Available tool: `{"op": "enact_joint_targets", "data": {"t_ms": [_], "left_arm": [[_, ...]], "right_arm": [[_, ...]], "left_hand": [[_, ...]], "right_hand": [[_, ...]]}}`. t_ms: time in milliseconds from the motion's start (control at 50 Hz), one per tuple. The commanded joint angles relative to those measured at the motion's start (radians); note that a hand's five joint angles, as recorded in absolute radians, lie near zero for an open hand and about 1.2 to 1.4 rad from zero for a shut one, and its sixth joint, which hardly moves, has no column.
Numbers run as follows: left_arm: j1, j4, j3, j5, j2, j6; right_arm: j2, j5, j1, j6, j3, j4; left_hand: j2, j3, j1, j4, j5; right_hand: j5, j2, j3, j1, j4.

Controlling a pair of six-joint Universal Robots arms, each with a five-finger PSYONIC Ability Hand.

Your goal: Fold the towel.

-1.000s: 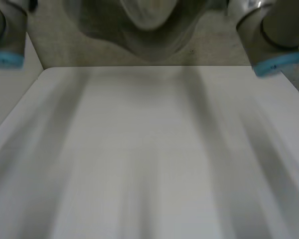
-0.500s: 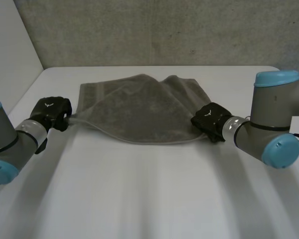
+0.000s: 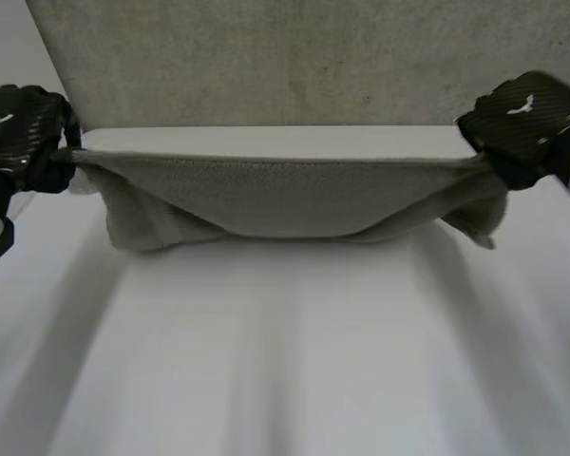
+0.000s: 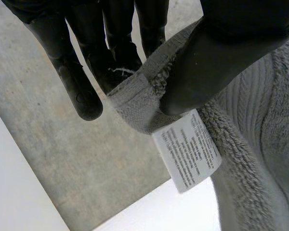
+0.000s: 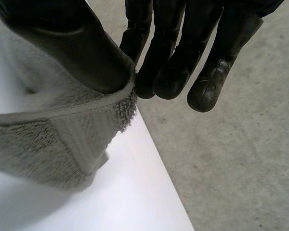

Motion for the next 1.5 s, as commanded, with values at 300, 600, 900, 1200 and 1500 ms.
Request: {"op": "enact_joint_targets", "data": {"t_ms": [300,600,900,1200,1500], "left_arm": [[0.021,0.029,0.152,0.069,-0.460,-0.009],[0.012,-0.010,0.418,0.032,-0.675,-0.008],[0.009,-0.127,0.495,0.012,-0.715,-0.005],[0.053,-0.159,0.429,0.015,-0.612,-0.003],[0.041,-0.142,0.392,0.014,-0.689,-0.003]], "right_arm": [[0.496,0.029,0.029,-0.100,-0.282,0.002],[0.745,0.073,0.076,-0.122,-0.513,-0.214],[0.825,0.043,0.066,-0.277,-0.533,-0.300],[0.742,-0.043,-0.004,-0.274,-0.519,-0.181],[0.863,-0.102,0.000,-0.271,-0.513,-0.187]], "left_hand": [[0.060,0.046,0.139,0.033,0.086],[0.060,0.046,0.139,0.033,0.086],[0.060,0.046,0.139,0.033,0.086],[0.060,0.046,0.139,0.033,0.086],[0.060,0.046,0.139,0.033,0.086]], "right_hand": [[0.060,0.055,0.051,0.080,0.055],[0.060,0.055,0.051,0.080,0.055],[0.060,0.055,0.051,0.080,0.055],[0.060,0.055,0.051,0.080,0.055],[0.017,0.012,0.009,0.037,0.012]]}}
